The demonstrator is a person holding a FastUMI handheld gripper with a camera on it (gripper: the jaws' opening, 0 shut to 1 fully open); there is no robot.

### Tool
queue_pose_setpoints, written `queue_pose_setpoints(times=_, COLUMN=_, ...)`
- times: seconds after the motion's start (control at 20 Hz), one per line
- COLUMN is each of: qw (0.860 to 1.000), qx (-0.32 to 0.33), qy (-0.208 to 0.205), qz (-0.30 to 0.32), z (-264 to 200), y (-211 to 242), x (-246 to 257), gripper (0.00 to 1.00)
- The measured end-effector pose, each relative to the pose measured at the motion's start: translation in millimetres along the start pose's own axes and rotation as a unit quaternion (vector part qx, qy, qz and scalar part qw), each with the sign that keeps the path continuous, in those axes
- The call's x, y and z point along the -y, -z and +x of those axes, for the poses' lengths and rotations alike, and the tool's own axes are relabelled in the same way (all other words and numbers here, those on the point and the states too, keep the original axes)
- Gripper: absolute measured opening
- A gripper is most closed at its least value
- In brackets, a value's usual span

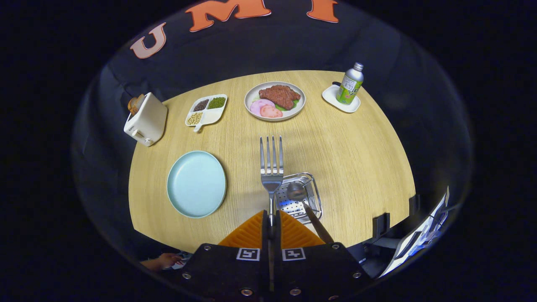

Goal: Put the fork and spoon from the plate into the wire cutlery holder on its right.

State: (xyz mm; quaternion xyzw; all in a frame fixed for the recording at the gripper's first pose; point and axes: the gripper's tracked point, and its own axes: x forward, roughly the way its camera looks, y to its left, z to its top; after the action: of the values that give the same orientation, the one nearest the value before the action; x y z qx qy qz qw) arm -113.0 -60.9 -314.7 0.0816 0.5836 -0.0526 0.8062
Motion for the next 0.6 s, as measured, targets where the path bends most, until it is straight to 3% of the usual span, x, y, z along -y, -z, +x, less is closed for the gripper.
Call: queue_pose_setpoints(times=0.6, qw=0.998, qx=-0.055, qy=-0.002, qz=-0.015, z=23.4, y=33.4, x=27.9, gripper=0.07)
